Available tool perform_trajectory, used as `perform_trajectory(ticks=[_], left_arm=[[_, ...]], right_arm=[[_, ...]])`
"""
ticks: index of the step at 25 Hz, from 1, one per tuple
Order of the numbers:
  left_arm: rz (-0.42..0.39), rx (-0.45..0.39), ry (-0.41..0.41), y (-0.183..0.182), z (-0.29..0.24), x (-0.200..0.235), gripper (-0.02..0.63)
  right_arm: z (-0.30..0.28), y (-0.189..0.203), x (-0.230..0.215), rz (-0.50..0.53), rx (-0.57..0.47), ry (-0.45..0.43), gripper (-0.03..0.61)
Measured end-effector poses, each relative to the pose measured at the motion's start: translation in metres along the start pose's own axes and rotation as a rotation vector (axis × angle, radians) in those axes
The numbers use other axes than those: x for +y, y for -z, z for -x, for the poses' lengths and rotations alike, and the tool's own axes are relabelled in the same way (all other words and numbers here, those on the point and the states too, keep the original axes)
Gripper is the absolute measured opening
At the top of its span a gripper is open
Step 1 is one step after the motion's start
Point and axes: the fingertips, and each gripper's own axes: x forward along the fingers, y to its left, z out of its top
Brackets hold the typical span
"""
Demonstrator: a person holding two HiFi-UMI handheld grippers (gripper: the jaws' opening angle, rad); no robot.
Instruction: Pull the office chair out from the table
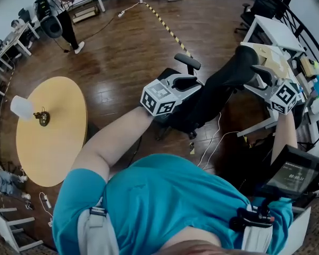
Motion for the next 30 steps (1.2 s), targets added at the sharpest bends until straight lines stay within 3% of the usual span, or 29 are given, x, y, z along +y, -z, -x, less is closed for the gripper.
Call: perform_trajectory(ticks=[4,10,18,21,25,30], left_arm=[[0.02,-0.06,-0.041,-0.025,0.063,0.011,0.119],[0.053,-0.091,-0.076,-0.002,0.196,0.03,0.1],[0.04,-0.077,-0.054,0.012,0.386,0.045,0.068],[0.036,-0.086,-0.013,0.008,0.445,0.048,0.066],[0.036,-0.102,0.024,0.01,0.499,0.045,0.064],[0.069,-0.139,0.05,0.022,0.527,0.024,0.064]], right_arm=[[-0.045,-0.032,0.034,-0.022,-0.042,-0.016,0.305],[-0.152,-0.083,0.122,-0.039,-0.103,-0.028,0.291],[-0.291,-0.152,0.234,-0.193,-0.226,0.067,0.121],[-0.342,-0.174,0.277,-0.223,-0.217,0.086,0.101],[-0.389,-0.201,0.328,-0.253,-0.193,0.066,0.101],[-0.396,-0.214,0.363,-0.301,-0.213,0.108,0.101]])
